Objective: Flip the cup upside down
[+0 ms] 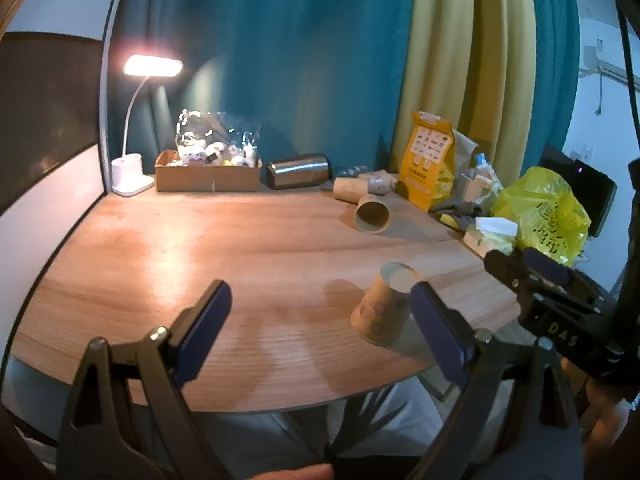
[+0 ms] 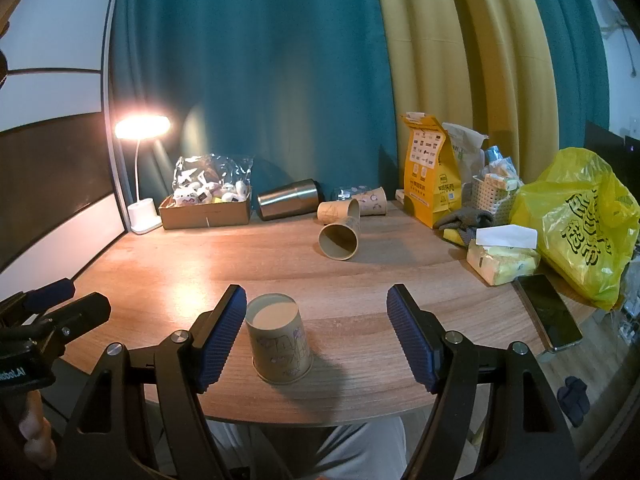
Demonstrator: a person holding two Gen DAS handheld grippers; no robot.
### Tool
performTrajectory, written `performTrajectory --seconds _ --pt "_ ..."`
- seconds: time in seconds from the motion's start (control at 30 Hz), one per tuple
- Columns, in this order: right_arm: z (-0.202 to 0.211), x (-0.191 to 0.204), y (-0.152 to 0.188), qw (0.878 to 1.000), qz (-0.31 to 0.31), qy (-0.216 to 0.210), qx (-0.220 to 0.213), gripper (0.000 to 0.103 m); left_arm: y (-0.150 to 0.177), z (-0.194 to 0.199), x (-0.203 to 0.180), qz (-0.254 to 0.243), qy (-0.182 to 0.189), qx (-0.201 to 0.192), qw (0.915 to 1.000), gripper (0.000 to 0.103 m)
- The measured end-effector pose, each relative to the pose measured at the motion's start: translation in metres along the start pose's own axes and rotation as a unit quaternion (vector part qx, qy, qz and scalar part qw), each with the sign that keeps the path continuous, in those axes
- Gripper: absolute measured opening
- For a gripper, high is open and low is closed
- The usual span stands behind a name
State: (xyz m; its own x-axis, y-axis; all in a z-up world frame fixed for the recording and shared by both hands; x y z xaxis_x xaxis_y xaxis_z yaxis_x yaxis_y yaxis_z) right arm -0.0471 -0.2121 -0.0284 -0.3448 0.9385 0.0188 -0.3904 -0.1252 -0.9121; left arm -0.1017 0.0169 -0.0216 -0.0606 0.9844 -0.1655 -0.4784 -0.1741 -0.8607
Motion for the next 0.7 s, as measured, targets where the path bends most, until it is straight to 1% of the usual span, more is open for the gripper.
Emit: performTrajectory --seconds 0.4,0.7 --pt "-0.0004 0.0000 -0.0003 1.000 0.001 0.000 0.000 0.076 -0.0019 0.0047 -0.0005 0.001 -0.006 -0.008 1.0000 0.092" --pt "-0.0004 -0.0009 -0.0004 1.000 0.000 -0.001 0.000 0.076 -0.0039 0.0041 -0.0029 -0.005 0.000 -0.008 1.0000 0.092"
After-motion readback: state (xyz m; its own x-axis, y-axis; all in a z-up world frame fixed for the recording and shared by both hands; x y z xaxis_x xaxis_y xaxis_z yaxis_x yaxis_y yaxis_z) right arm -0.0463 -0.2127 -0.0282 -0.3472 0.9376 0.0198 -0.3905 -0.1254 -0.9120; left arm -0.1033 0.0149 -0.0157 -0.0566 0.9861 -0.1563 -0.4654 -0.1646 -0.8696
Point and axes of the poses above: each gripper's, at about its wrist camera, not at the fingertips, and z roughly against the way its jaws point, x to its left, y to its underside, the point moved 1 cm from there along -z, roughly the way its jaws point, and after that the axes turned 1 degree about x, right-handed, at the moved point
